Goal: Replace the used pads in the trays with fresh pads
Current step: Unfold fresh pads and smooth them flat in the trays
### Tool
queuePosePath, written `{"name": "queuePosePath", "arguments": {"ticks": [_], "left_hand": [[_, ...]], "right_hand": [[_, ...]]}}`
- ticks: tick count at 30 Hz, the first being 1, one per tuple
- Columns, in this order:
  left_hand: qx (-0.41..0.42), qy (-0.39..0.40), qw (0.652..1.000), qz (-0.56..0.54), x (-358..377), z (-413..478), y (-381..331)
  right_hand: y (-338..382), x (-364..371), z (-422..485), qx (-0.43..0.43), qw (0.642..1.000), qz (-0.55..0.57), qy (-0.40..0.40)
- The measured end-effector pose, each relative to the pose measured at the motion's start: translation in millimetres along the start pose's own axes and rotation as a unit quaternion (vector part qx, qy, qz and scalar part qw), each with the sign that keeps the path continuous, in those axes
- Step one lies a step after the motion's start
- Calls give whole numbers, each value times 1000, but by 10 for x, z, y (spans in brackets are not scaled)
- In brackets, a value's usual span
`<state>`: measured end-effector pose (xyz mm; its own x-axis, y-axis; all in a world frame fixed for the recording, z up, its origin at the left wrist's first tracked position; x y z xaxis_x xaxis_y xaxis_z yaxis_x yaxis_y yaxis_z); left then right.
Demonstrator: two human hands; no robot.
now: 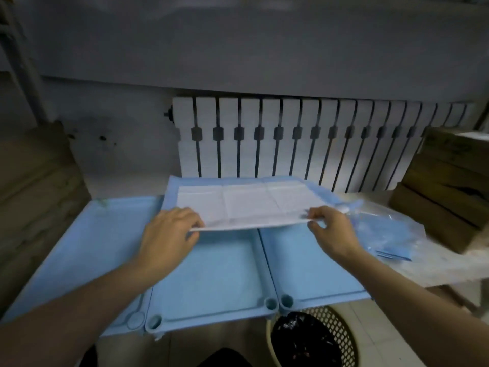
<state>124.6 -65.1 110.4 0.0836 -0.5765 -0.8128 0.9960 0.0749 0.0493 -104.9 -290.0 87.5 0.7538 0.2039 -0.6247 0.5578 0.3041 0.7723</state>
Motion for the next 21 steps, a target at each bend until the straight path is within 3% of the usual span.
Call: {"name": "queuePosePath", "arguments": {"ticks": [3,5,10,13,17,21], "left_hand": [[-54,167,982,-75,714,-494,4],[-122,223,960,-119,964,-777,83],[-293,103,933,-180,893,-1122,495],[-415,54,887,-193,793,-1355,750],[-450,81,862,-219,878,-1536,819],[-456,91,857,-220,966,-1571,796]], "right_hand": [[-529,505,-137,82,979,-118,146],[-768,714,-253,108,950,-206,208],[-977,846,-302,133,938,-251,197],[-838,886,-290,94,936,-310,135],[-365,946,-378,-27,910,-413,12],[-99,1352,-592,-133,898,-412,80]]}}
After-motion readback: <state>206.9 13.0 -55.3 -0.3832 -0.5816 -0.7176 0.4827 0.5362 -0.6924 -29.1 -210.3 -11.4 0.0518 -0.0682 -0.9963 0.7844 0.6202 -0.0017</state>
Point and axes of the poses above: each hand's wrist, its own z-axis towards the middle knuckle, its own x-axis out of the palm, y = z × x, the point moved 9 cm from there along z, towards the middle knuckle, and after that the axes turned 14 degrees about x, right-handed, at the moved point
